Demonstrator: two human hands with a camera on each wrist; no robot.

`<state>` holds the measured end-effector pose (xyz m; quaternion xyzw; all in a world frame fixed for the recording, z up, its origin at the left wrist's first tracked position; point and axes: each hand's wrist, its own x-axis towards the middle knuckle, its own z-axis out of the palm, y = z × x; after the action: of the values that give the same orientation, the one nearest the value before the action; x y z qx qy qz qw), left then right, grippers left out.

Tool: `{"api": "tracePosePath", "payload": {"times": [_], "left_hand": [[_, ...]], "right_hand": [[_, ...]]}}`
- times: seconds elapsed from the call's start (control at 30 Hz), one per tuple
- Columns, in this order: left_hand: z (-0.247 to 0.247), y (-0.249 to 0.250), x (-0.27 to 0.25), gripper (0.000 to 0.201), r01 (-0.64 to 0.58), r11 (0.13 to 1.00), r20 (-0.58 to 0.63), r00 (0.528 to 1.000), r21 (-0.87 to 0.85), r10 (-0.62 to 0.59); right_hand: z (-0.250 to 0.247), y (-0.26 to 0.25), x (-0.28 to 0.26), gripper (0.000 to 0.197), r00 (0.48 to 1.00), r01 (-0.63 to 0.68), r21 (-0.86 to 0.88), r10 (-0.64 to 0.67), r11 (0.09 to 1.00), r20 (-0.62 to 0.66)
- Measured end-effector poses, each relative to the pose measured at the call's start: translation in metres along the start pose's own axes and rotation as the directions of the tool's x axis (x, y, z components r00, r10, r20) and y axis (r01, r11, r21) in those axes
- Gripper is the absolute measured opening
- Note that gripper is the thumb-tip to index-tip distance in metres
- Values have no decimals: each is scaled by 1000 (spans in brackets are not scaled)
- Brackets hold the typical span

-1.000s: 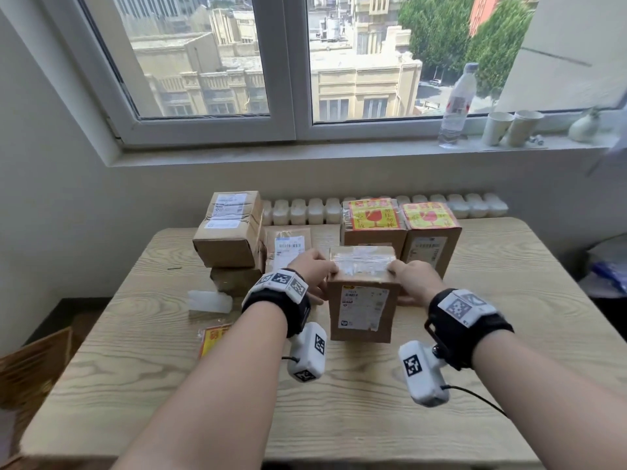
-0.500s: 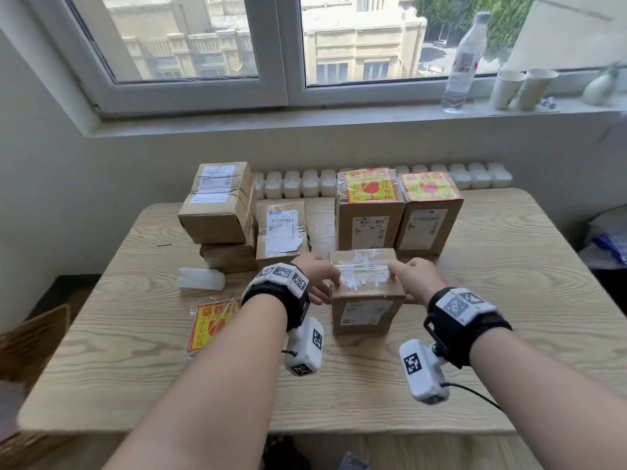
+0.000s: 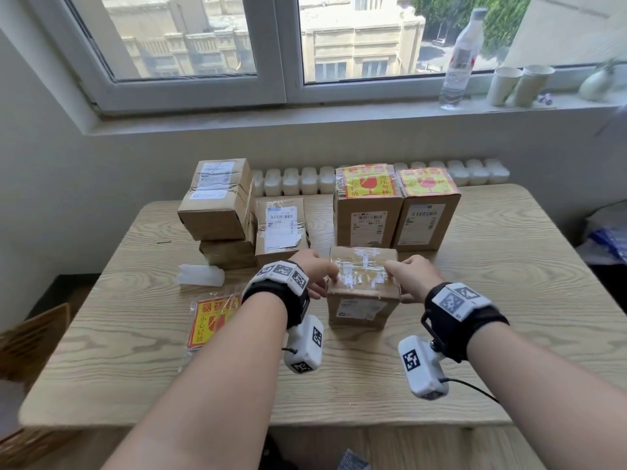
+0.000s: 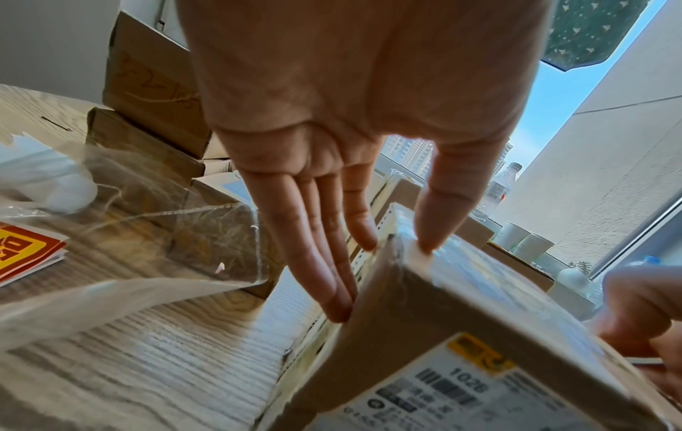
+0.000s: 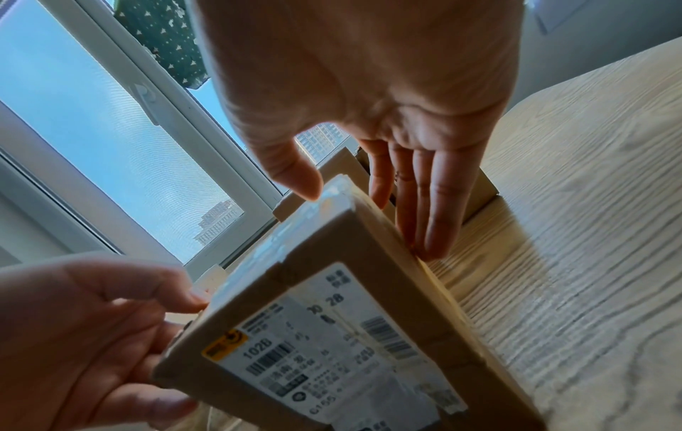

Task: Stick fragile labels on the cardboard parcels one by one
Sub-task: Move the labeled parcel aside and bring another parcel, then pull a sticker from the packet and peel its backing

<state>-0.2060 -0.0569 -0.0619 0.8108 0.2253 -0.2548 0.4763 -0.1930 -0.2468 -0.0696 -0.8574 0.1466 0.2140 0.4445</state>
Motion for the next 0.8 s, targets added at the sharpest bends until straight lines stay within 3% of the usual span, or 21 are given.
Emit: {"api": "tracePosePath", "payload": {"times": [0.13, 0.2, 0.3, 0.37, 0.47, 0.53, 0.63, 0.8], "left_hand": [[-2, 1, -3, 16, -3, 1000, 42, 999, 28, 2], [-8, 5, -5, 9, -21, 1000, 52, 998, 8, 20], [-27, 8, -9, 9, -70, 997, 28, 997, -34, 71], [-46, 5, -15, 13, -80, 995, 0, 997, -65, 80], [-78, -15, -14, 14, -73, 992, -95, 993, -107, 63], [-100, -36, -11, 16, -57, 988, -146, 989, -142, 36], [-131, -70, -10, 21, -28, 990, -217, 976, -139, -3], [-168, -117, -3, 29, 39, 980, -206, 975, -195, -80]], "right_hand": [[1, -3, 0, 28, 1000, 10, -87, -12, 996, -22], [-1, -9, 2, 35, 992, 40, -149, -57, 988, -110], [-2, -30, -1, 31, 928, 184, -132, -216, 974, -304], [4, -50, -5, 20, 888, 306, -91, -319, 948, -333], [27, -79, -13, 10, 876, 428, -47, -427, 902, -225], [50, -93, -18, 8, 889, 436, -31, -435, 900, -141], [91, -102, -18, 9, 930, 367, -40, -368, 929, 3], [145, -103, -6, 16, 982, 156, -25, -153, 987, 109]]}}
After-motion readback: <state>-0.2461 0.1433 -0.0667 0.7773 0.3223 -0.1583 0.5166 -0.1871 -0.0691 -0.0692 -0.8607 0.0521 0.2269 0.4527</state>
